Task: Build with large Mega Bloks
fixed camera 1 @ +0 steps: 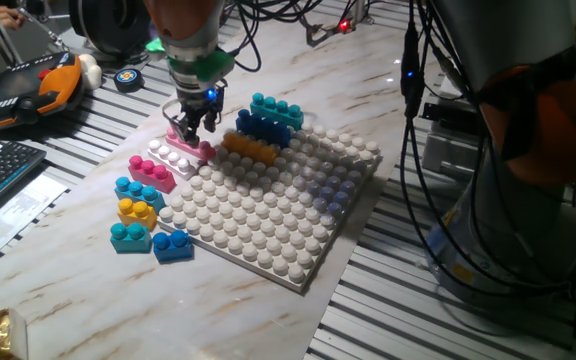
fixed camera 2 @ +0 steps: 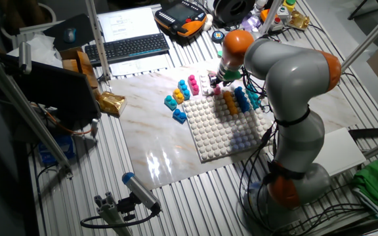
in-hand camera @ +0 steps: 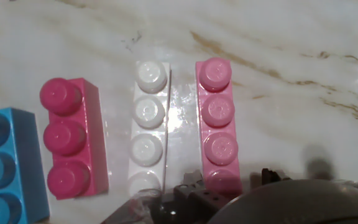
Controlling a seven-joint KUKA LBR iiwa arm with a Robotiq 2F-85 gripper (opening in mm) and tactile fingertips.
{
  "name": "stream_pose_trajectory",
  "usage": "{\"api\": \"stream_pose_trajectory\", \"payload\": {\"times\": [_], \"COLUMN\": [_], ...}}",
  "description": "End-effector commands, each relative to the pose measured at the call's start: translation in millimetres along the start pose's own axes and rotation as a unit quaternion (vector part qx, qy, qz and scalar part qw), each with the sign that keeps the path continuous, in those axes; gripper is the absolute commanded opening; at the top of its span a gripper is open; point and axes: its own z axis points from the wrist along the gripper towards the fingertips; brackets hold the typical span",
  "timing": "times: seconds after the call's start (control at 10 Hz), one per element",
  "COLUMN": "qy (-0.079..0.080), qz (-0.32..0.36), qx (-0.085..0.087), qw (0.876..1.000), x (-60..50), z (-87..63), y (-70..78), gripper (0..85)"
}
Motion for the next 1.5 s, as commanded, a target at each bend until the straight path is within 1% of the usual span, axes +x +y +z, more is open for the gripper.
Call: {"api": "stream_pose_trajectory", "payload": {"times": [0.0, 0.1, 0.2, 0.3, 0.4, 0.5, 0.7, 0.8, 1.0, 1.1, 1.2, 1.4], "qy": [0.006, 0.013, 0.012, 0.01, 0.008, 0.01, 0.009, 0.004, -0.003, -0.003, -0.005, -0.007], "qz": [-0.013, -0.02, -0.023, -0.023, -0.022, -0.017, -0.016, -0.019, -0.021, -0.021, -0.021, -0.021], "qx": [-0.011, -0.018, -0.018, -0.016, -0.01, -0.006, -0.004, 0.001, 0.0, 0.004, 0.008, -0.001], "qw": [1.0, 1.0, 0.999, 1.0, 1.0, 1.0, 1.0, 1.0, 1.0, 1.0, 1.0, 1.0], "x": [0.7, 0.7, 0.7, 0.7, 0.7, 0.7, 0.7, -5.0, -11.7, -15.2, -21.0, -23.9], "z": [0.1, 0.1, 0.1, 0.1, 0.1, 0.1, 0.1, 1.8, 7.3, 7.1, 9.6, 18.9], "y": [0.5, 0.5, 0.5, 0.5, 0.5, 0.5, 0.5, 0.4, 2.2, 3.0, 2.5, 1.2], "gripper": [52.3, 51.7, 51.3, 51.0, 50.7, 50.3, 50.3, 51.0, 51.7, 52.0, 52.0, 52.0]}}
